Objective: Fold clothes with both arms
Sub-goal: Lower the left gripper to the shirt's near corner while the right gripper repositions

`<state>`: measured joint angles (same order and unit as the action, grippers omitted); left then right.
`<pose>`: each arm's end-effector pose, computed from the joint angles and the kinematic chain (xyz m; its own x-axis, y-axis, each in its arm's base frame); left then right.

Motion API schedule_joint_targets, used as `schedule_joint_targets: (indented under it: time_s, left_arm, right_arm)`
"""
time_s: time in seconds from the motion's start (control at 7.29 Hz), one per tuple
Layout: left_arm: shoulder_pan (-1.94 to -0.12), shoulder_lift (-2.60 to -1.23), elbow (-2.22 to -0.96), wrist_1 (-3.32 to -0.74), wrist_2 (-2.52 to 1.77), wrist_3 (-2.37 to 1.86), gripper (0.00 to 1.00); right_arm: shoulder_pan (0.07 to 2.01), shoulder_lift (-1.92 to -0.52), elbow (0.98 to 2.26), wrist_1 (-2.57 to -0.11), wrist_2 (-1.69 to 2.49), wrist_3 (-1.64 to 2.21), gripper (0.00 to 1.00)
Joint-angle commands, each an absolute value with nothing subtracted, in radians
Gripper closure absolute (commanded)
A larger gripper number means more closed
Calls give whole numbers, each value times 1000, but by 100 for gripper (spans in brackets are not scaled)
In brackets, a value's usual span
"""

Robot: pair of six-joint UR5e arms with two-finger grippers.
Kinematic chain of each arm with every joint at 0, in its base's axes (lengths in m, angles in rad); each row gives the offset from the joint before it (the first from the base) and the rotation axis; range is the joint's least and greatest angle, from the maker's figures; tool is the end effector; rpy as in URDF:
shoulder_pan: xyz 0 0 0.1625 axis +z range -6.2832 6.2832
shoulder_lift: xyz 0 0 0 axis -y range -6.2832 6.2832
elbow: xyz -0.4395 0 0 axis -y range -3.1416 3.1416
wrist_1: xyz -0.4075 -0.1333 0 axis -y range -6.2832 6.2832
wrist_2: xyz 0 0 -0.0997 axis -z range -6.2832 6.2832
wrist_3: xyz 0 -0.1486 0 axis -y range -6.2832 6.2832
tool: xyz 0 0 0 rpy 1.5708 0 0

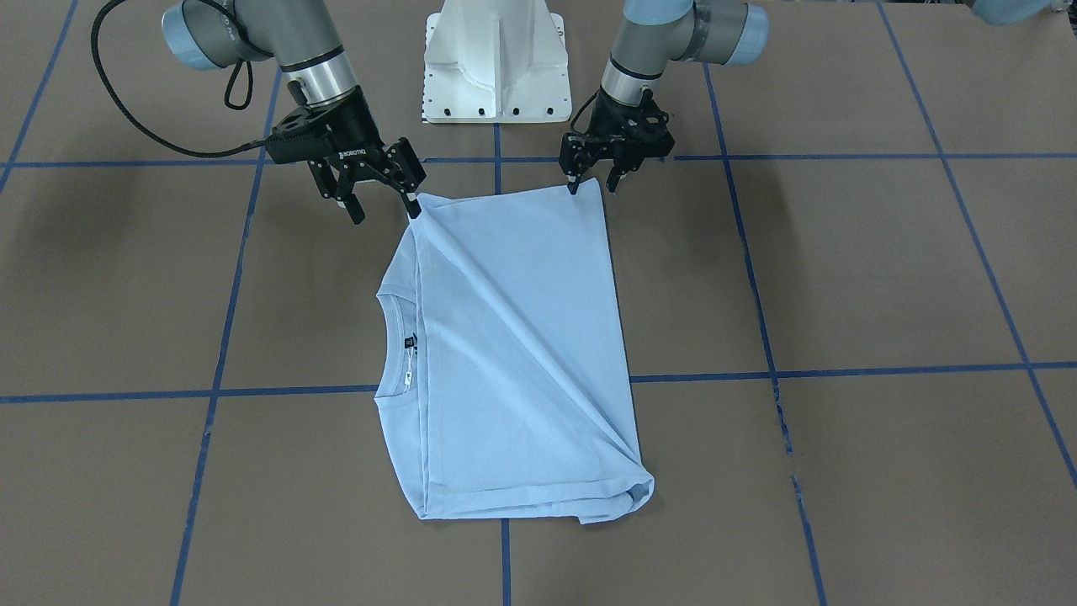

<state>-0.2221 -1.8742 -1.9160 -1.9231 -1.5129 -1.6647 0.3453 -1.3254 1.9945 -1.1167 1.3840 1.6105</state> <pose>0.5879 -0.2782 0.3319 0.4989 -0.2086 -0.8412 0.3156 0.9477 -0.0479 -0.5112 -0.3549 0.3094 0.3875 0.1808 0.9040 -0.5059 0.8614 0.0445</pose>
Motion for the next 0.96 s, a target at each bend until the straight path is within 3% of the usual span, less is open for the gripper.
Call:
schedule_joint_targets:
  time_s: [0.0, 0.14, 0.69, 0.82]
  left_arm:
    - [-221, -1881, -1907, -1916, -1513, -1661, 39]
    - [-219, -1882, -1904, -1916, -1513, -1661, 45]
    - [-219, -1885, -1896, -1917, -1516, -1661, 45]
    - [-219, -1887, -1896, -1917, -1517, -1661, 64]
  right_arm:
    - [345, -1325, 1994, -1117, 1384, 1611, 0]
    - [345, -1325, 1994, -1117, 1384, 1611, 0]
    - [344, -1325, 1987, -1117, 1382, 1611, 0]
    - [344, -1324, 1982, -1117, 1382, 1611, 0]
